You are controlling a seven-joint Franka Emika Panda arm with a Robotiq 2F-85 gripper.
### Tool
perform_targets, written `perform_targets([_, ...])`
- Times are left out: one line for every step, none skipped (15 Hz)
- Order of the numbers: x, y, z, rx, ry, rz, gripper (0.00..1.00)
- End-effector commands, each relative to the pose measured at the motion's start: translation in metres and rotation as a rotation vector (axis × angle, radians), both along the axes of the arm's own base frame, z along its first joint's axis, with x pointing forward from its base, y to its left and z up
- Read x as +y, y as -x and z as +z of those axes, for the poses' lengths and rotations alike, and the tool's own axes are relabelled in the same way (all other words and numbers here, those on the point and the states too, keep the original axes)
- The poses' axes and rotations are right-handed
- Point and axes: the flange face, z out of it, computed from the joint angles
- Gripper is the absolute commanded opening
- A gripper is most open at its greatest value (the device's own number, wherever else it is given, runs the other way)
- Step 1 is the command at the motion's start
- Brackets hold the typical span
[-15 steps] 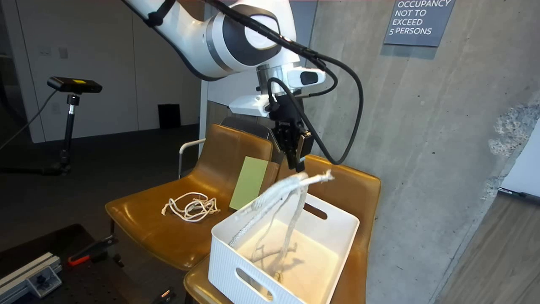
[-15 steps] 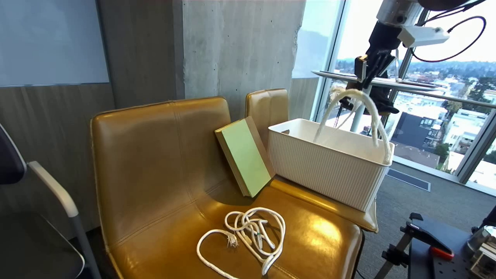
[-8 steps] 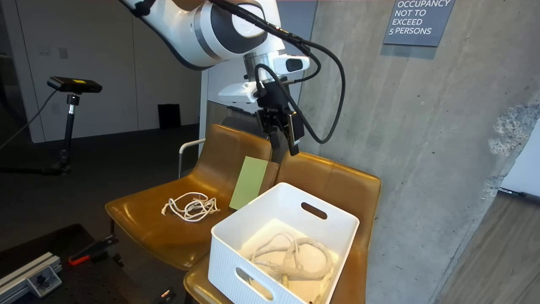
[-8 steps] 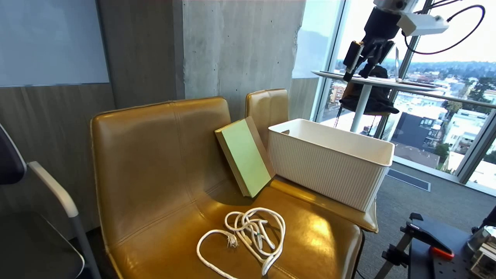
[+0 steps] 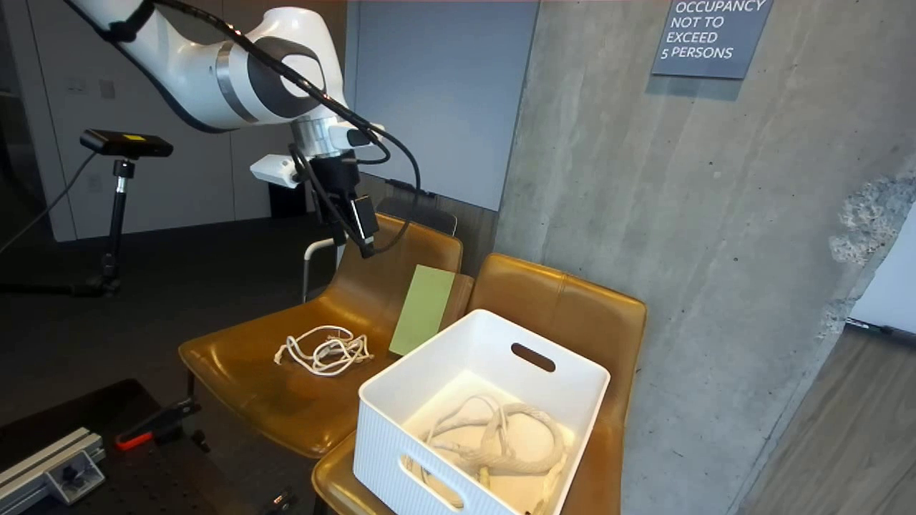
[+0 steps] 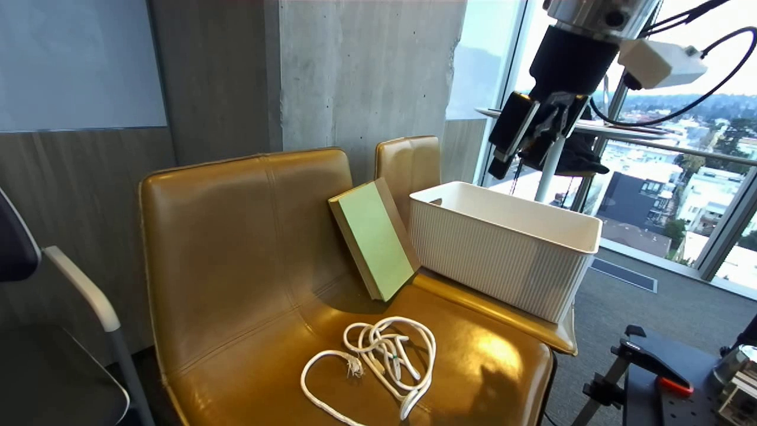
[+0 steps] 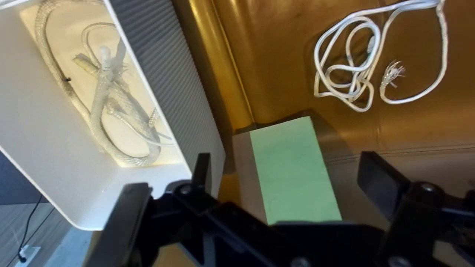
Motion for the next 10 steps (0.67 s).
perform_targets([0.058, 0.018, -0.029, 0.0, -0.025, 0.056, 1.0])
perform_targets([0.076, 0.02, -0.043, 0.007, -0.028, 0.076, 1.0])
perform_targets([0.091, 0.022, -0.055, 0.016, -0.032, 0.093, 1.0])
perform_targets([0.105, 0.023, -0.067, 0.025, -0.036, 0.108, 1.0])
perform_targets([0.116, 0.024, -0.081, 0.034, -0.039, 0.121, 1.0])
perform_targets([0.125, 0.024, -0.092, 0.043, -0.038, 0.134, 1.0])
perform_targets([0.131, 0.021, -0.109, 0.051, -0.033, 0.144, 1.0])
perform_targets([0.135, 0.019, -0.12, 0.059, -0.026, 0.155, 1.0])
perform_targets([0.136, 0.014, -0.135, 0.067, -0.016, 0.163, 1.0])
perform_targets([0.136, 0.009, -0.148, 0.073, -0.008, 0.169, 1.0])
